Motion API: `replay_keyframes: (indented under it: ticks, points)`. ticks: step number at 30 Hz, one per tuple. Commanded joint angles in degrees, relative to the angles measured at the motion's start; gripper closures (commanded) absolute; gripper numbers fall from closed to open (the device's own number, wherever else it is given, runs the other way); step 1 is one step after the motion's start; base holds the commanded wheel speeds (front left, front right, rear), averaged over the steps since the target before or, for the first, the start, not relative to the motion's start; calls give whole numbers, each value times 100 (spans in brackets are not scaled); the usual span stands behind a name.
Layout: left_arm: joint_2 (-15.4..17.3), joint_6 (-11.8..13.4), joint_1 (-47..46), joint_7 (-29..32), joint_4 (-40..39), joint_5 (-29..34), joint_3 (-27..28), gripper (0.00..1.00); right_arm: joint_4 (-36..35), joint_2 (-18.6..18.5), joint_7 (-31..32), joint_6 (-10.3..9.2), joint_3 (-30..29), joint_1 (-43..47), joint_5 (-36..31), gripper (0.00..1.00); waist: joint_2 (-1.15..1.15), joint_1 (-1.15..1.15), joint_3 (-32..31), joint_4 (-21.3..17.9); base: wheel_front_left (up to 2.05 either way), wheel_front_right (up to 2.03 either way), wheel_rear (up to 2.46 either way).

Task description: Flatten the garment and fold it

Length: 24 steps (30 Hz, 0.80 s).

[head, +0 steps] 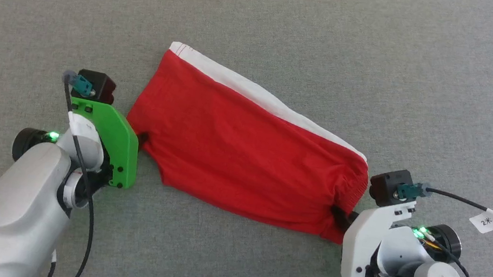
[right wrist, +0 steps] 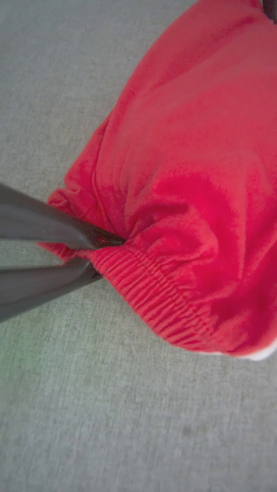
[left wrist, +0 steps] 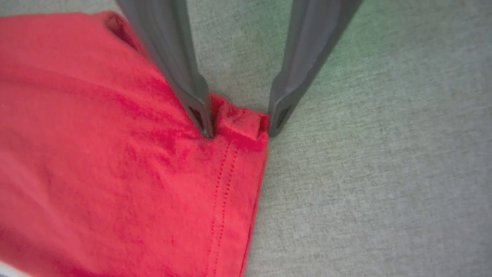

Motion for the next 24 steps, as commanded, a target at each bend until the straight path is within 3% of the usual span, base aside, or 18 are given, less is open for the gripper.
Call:
replay_keyframes:
  ticks: [1, 12, 19, 24]
  points:
    - [-81, -104, 172, 92, 141, -91, -127, 100, 60, -18, -18, -12, -55, -38, 16, 100, 0, 0, -5, 21, 0, 0, 0]
    - [-270, -324, 222, -953, 35, -413, 341, 100, 153, -18, -11, -12, -227, -58, 31, 100, 0, 0, -290, 261, 0, 0, 0]
    - [-302, -284, 749, -1422, -628, -775, 715, 100, 36, -18, 203, -12, -552, -15, 154, 100, 0, 0, -604, 472, 0, 0, 0]
    - [-268, -102, 1432, -1516, -1266, -931, 807, 100, -172, -53, 682, -12, -756, 98, 69, 100, 0, 0, -800, 655, 0, 0, 0]
